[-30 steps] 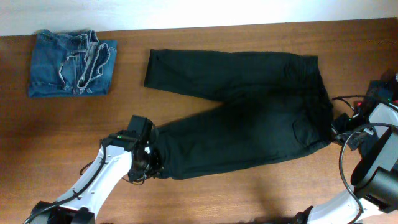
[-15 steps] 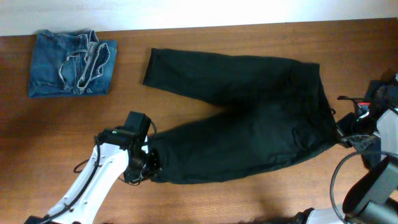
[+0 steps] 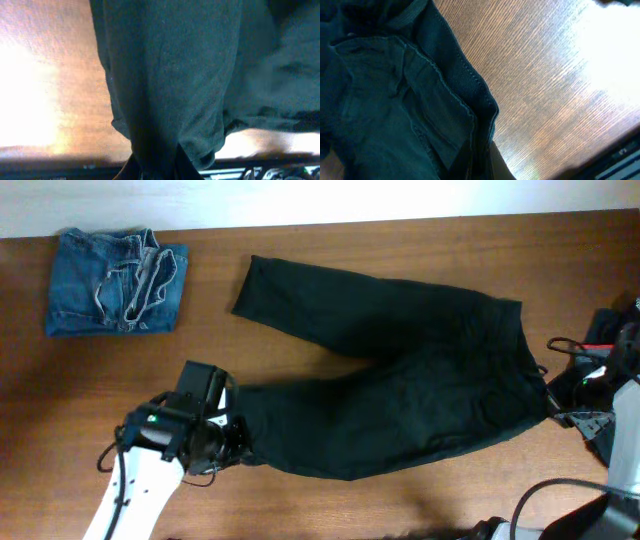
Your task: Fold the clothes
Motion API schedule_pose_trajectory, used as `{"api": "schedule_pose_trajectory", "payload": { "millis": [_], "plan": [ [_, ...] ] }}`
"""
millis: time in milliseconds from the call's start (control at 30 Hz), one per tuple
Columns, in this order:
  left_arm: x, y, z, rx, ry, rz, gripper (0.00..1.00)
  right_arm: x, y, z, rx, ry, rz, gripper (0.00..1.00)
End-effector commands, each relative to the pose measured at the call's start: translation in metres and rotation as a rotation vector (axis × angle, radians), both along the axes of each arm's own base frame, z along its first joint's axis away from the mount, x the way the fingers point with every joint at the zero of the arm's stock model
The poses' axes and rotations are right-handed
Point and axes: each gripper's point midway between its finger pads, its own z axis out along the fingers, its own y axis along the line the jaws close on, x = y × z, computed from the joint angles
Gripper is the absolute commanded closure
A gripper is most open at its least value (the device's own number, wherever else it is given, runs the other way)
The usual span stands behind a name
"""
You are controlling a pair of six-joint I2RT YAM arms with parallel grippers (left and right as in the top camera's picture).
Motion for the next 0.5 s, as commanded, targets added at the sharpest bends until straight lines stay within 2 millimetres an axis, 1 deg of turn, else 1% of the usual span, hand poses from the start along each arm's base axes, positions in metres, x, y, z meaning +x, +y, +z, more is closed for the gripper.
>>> {"api": "schedule_pose_trajectory", "payload": {
  "millis": [0,33,100,133,233,267,300,333,400,467],
  "plan": [
    [0.033,0.013,0.026,0.082,-0.181,0.005,0.99,0.0,-0.002,0.016,-0.034,-0.055,-0.069,0.96],
    [0.04,0.013,0.029,0.087,-0.214,-0.003,0.99,0.001,-0.003,0.018,-0.041,-0.068,-0.069,0.96],
    [0.065,0.009,0.041,0.081,-0.333,-0.021,0.99,0.007,-0.006,0.024,-0.058,-0.102,-0.075,0.96],
    [0.076,0.009,0.046,0.085,-0.381,-0.012,0.99,0.008,-0.007,0.024,-0.06,-0.106,-0.079,0.96],
    [0.1,0.013,0.058,0.111,-0.487,0.019,0.99,0.01,-0.008,0.025,-0.061,-0.117,-0.1,0.96],
    [0.113,0.013,0.064,0.119,-0.54,0.031,0.99,0.012,-0.009,0.025,-0.063,-0.123,-0.109,0.96],
    [0.119,0.013,0.067,0.121,-0.564,0.037,0.99,0.012,-0.01,0.025,-0.062,-0.125,-0.121,0.96],
    [0.13,0.012,0.07,0.124,-0.601,0.048,0.99,0.013,-0.01,0.026,-0.06,-0.129,-0.141,0.96],
    [0.139,0.011,0.066,0.127,-0.609,0.052,0.99,0.014,-0.01,0.026,-0.057,-0.136,-0.143,0.96],
    [0.145,0.009,0.05,0.139,-0.566,0.045,0.99,0.017,-0.012,0.027,-0.064,-0.145,-0.145,0.96]
  ]
}}
